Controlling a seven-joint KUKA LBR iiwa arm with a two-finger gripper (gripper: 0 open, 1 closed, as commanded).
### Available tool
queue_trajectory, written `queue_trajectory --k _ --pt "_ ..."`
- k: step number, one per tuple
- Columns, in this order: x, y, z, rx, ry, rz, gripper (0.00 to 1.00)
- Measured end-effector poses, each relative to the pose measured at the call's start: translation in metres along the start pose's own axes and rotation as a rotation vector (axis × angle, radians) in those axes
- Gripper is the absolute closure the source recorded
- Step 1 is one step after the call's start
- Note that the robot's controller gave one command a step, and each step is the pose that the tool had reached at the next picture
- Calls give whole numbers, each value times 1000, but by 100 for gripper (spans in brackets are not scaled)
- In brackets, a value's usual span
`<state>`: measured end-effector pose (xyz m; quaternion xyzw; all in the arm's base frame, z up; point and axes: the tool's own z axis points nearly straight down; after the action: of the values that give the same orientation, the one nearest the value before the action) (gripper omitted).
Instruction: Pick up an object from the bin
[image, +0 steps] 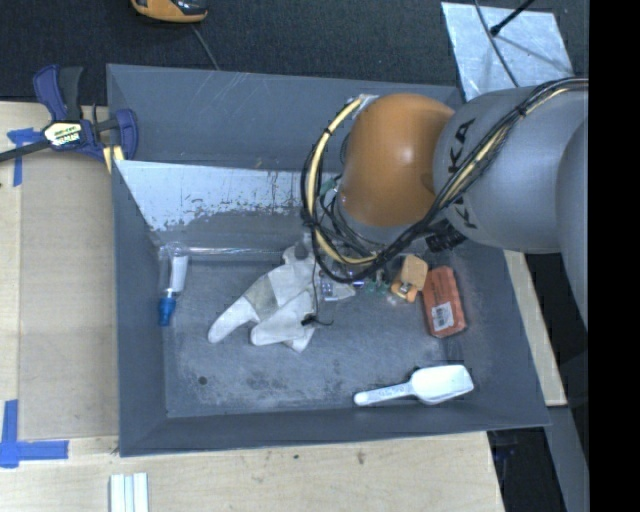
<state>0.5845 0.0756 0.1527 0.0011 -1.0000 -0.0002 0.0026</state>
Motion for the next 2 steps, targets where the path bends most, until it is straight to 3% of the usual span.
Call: queue_trajectory --k 1,2 --pt "-2 0 -5 -1 -8 1 0" --pt "-4 6 28 0 -15 -63 0"
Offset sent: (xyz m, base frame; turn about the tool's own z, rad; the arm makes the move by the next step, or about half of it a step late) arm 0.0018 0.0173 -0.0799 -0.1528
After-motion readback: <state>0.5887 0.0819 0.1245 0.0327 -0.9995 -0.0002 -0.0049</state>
